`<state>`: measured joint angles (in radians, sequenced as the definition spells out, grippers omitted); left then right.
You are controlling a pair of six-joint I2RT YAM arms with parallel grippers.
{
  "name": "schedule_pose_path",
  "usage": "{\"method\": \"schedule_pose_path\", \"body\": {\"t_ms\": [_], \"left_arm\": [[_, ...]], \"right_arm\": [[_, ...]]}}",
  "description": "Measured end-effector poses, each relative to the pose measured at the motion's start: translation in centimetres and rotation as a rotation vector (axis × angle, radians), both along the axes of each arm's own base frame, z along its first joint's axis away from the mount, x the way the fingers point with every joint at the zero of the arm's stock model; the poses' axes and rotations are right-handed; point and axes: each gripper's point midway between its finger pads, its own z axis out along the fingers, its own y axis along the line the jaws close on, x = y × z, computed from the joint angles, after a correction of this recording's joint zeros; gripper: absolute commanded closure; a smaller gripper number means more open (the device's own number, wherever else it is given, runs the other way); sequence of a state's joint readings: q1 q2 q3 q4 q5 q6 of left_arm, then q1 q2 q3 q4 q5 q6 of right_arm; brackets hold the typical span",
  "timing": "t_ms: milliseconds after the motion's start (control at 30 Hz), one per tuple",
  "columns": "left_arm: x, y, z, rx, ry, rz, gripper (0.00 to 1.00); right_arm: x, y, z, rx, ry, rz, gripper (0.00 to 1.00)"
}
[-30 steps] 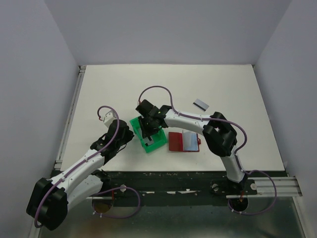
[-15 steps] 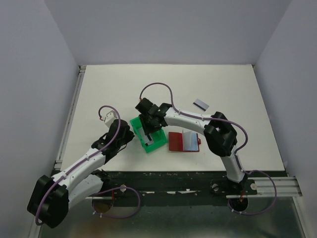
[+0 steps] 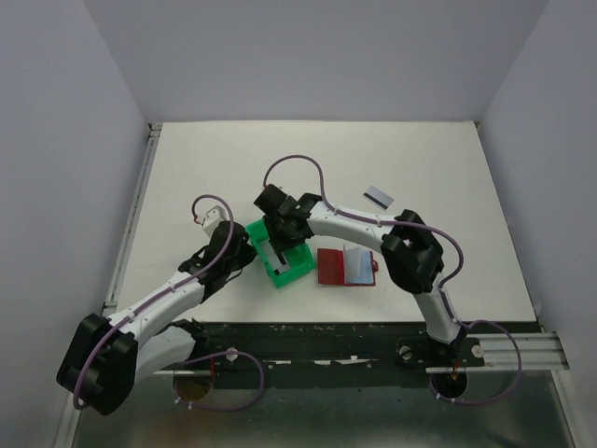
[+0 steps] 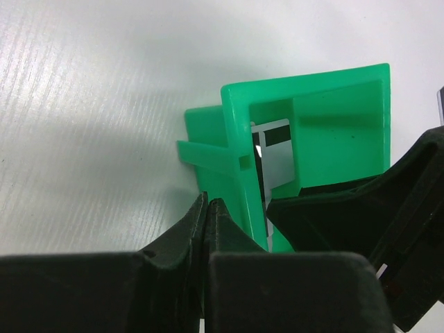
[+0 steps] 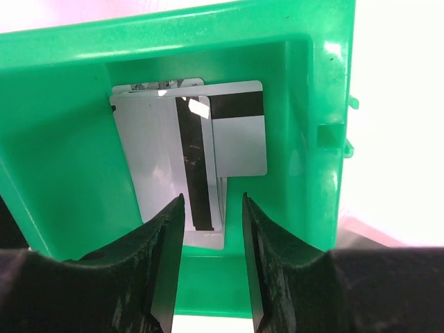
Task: Put the credit cards into the card holder
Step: Pick up the credit card from the storage box.
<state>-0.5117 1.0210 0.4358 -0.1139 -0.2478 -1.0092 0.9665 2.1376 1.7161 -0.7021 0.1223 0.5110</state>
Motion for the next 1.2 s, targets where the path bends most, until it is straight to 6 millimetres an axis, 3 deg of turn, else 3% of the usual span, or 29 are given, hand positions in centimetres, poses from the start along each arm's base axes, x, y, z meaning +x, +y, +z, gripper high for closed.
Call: {"method": "schedule_pose_path", "body": {"t_ms": [633, 1200], "left_arm": [[0.0, -0.4, -0.7, -0.001, 0.02, -0.019, 0.95], [0.0, -0.5, -0.7, 0.0, 0.02, -0.022, 0.96]], "right_arm": [[-1.4, 0.3, -2.3, -0.016, 0.096, 0.021, 0.53], [-2.0, 1.1, -2.1, 0.053, 0.118, 0.039, 0.53]]}}
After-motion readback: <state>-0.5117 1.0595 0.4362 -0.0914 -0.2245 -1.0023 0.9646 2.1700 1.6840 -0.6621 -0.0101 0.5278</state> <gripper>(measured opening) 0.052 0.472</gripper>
